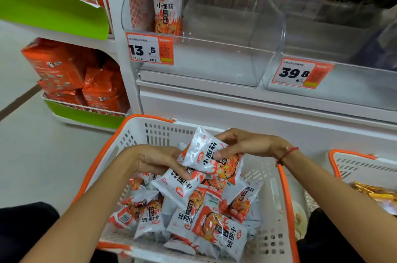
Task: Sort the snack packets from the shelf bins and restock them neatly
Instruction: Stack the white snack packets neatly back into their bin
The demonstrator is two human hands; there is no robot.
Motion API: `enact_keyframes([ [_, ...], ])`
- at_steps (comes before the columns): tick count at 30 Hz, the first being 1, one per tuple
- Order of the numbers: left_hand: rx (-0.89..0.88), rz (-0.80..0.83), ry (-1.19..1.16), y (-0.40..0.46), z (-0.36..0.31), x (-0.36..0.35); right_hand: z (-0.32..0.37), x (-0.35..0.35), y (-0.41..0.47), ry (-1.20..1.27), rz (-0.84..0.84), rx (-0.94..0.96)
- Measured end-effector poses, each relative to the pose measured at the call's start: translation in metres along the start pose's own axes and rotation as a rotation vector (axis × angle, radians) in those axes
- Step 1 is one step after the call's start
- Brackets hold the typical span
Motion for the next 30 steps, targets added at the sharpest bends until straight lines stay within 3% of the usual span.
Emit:
enact_keyframes([
  [2,-0.149,0.001,-0.222,-0.002,0.004,0.015,-0.003,0.009,-0.002,0.091,-0.202,0.014],
  [6,-0.537,0.036,-0.931,-0.01,0.006,0.048,-0.023,0.027,-0.005,0.481,-0.703,0.064],
  [8,-0.67,-0.091,-1.063,-0.006,-0.002,0.047,-0.034,0.019,-0.002,0.647,-0.86,0.068],
  [11,-0.692,-0.431,-1.185,0.012,0.001,0.042,-0.039,0.005,0.007,0.766,-0.882,0.048],
  [13,-0.61,-0.649,-1.143,0.019,0.013,0.04,-0.039,0.006,0.01,0.614,-0.838,0.002],
  [15,-0.559,-0.783,-1.021,0.014,0.015,0.04,-0.031,0.013,0.01,0.273,-0.794,-0.007],
  [18,-0.522,-0.901,-0.671,-0.008,-0.007,0.047,-0.008,0.02,0.013,-0.157,-0.706,0.096],
  [20,-0.465,-0.884,-0.52,-0.02,-0.023,0.049,-0.001,0.017,0.018,-0.096,-0.635,0.166],
  [23,-0.44,-0.781,-0.483,-0.034,-0.036,0.053,0.007,0.015,0.023,0.136,-0.616,0.165],
  [26,-0.528,-0.734,-0.49,-0.05,-0.062,0.053,0.039,0.015,0.028,0.033,-0.54,0.19],
  [28,-0.624,-0.897,-0.461,-0.073,-0.085,0.063,0.071,0.019,0.026,-0.048,-0.533,0.234],
  [30,-0.809,-1.215,-0.447,-0.112,-0.105,0.08,0.105,0.03,0.023,-0.017,-0.596,0.311],
])
Point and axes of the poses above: each hand's wrist, its own y-axis towards the middle knuckle, its own x-axis out of the back of the hand, z = x × y, the point moved 7 cm from there along y, towards the middle knuckle, and after that the axes turned 8 degrees about x, right-handed, at the moved point
